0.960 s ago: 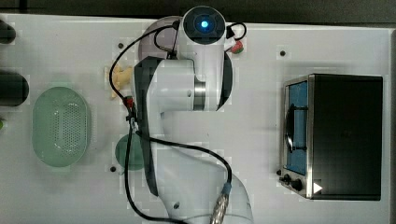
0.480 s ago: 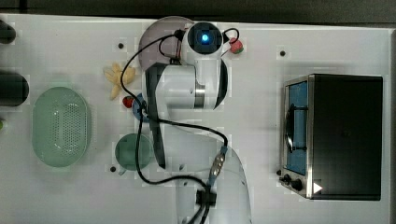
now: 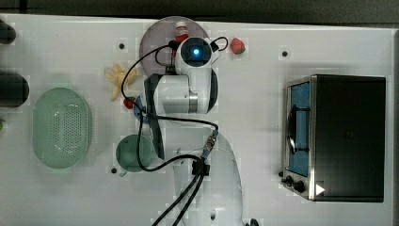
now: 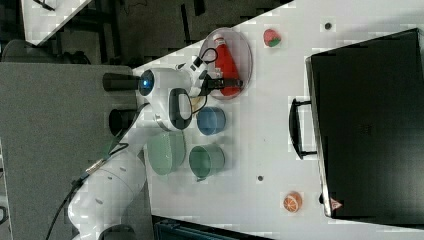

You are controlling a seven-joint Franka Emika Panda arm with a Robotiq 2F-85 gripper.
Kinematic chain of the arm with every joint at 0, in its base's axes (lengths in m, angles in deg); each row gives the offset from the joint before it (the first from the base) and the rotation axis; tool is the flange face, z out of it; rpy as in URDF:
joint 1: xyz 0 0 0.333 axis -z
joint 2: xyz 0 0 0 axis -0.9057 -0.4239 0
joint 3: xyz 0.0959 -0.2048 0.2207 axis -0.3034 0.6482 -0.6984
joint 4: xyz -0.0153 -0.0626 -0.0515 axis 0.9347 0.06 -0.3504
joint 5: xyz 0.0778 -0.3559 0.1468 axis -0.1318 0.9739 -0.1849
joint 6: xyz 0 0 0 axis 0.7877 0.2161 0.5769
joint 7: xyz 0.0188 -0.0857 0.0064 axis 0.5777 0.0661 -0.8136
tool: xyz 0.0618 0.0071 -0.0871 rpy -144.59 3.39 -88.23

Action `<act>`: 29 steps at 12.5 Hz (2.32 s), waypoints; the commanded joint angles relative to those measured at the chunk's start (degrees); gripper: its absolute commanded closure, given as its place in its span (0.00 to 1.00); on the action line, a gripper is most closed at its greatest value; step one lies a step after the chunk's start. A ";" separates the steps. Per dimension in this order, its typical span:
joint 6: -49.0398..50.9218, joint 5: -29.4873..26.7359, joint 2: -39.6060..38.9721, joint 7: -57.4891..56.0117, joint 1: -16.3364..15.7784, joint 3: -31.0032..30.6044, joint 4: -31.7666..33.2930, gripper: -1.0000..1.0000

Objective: Pick ketchup from plate and place it on table.

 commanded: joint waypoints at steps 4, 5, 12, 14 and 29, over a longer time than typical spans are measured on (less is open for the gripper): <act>-2.70 0.20 -1.14 -2.04 -0.48 0.63 -2.64 0.17; -2.71 0.19 -1.05 -2.03 -0.41 0.71 -2.92 0.29; -0.67 -0.07 7.54 1.82 -0.28 0.53 -3.24 0.37; 2.08 -0.07 11.09 3.90 -0.26 0.59 -3.18 0.37; 25.64 -0.14 41.88 14.52 2.54 4.89 21.00 0.37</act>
